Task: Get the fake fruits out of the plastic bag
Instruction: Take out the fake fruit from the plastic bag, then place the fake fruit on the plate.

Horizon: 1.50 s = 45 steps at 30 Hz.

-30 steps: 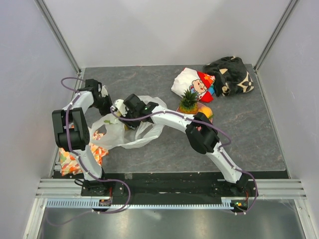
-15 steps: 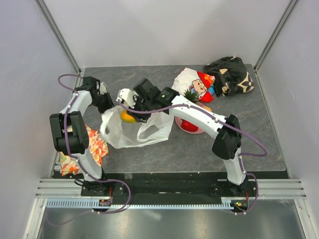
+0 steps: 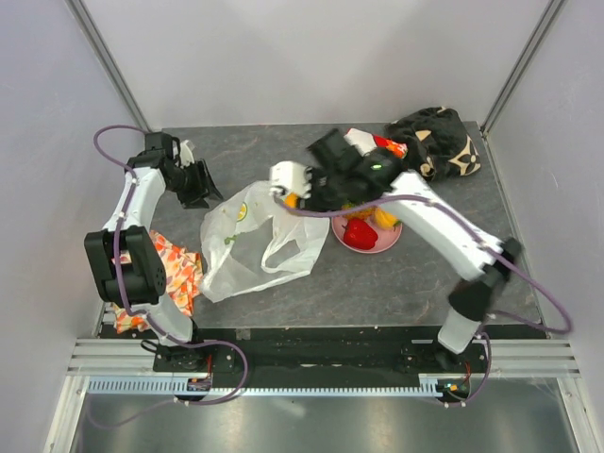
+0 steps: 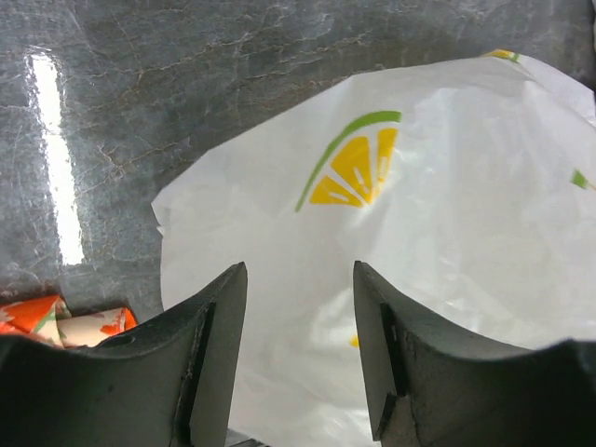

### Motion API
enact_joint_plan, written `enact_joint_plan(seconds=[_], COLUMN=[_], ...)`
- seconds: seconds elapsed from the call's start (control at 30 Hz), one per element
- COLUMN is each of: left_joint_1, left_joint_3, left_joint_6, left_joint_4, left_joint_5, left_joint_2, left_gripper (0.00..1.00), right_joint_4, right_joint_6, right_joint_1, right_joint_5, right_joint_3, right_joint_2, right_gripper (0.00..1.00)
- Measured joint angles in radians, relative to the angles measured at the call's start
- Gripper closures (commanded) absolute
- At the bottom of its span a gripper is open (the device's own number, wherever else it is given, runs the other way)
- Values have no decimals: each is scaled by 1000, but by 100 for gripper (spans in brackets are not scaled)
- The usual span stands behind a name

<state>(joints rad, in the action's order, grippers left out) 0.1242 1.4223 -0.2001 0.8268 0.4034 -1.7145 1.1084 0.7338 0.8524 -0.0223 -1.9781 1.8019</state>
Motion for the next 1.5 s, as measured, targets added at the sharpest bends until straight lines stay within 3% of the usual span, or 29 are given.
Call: enact_joint_plan(seconds=[0.13,0.23,0.37,0.57,0.73,1.1,1.5], left_joint_1=[0,0,0,0,0,0,0], left_joint_3=[0,0,0,0,-10,-83,-93], left_joint_6=[19,39,53,58,69,88,104], left_joint_4=[13,22,34,37,38,39,38], left_joint_5=[-2,-3,0,4,16,17,17], left_joint_2=[52,86,137,189,216,256,278], left_gripper=[38,38,39,39,39,39,39], right_joint_4=[2,2,34,-62,-178,-310,-310], right_joint_6=[75,149,170,126,97,82,82], right_joint_1=[-133,-216,-340,-503,-562,-577,-578], right_joint_5=[-14,3,-24,-42,-42,-40,-75], right_joint_3=[186,425,684,867,877,829,823], right_joint_2=[-283,-511,-637,-529,-407,-213,-206], right_gripper=[75,76,76,76,76,73,69])
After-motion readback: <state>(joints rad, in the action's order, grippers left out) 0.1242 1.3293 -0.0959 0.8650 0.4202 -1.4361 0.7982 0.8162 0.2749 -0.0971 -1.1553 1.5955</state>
